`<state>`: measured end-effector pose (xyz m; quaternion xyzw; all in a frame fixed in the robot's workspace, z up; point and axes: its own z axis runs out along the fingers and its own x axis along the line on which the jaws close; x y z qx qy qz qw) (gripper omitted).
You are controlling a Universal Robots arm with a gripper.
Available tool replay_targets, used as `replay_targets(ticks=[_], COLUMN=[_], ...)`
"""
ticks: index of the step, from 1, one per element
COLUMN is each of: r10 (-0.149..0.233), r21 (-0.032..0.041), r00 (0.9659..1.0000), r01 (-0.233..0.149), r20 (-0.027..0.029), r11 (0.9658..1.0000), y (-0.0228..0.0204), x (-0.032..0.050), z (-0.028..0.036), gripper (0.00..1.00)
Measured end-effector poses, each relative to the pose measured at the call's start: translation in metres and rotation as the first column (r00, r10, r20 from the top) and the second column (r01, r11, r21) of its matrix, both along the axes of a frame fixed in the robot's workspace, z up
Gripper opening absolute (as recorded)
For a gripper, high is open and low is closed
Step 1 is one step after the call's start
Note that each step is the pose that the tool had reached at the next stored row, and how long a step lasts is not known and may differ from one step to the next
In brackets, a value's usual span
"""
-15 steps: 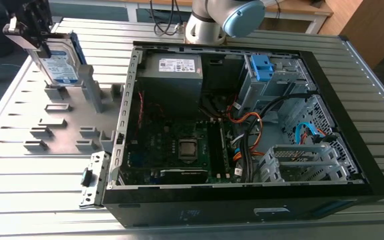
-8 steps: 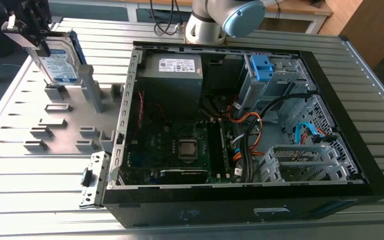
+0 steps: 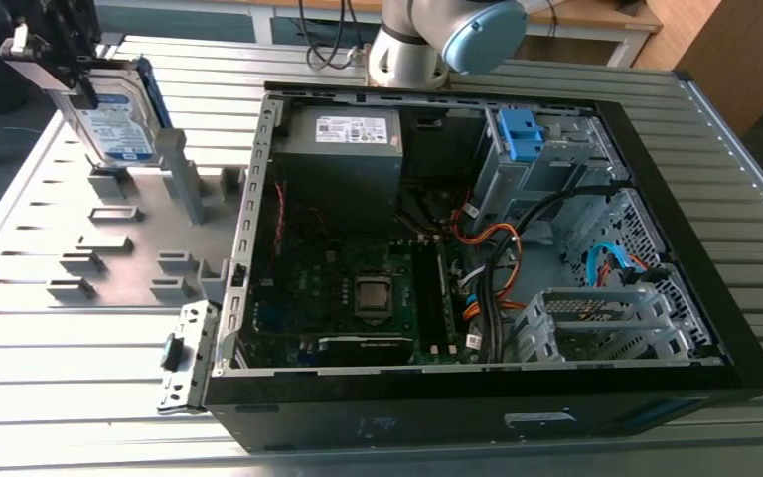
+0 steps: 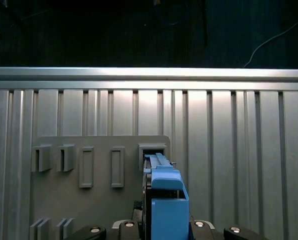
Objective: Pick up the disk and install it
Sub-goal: 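Pick up the disk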
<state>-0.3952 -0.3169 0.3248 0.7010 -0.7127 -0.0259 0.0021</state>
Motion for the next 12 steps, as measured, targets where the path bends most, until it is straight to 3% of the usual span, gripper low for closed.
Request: replay_targets(ticks=[12], r10=[0.0], r21=[0.0], r00=[1.0], r01=[0.0], r20=[0.0], r11=[1.0], y=[0.0], x=[0.0], z=[0.0103], gripper=[0.36])
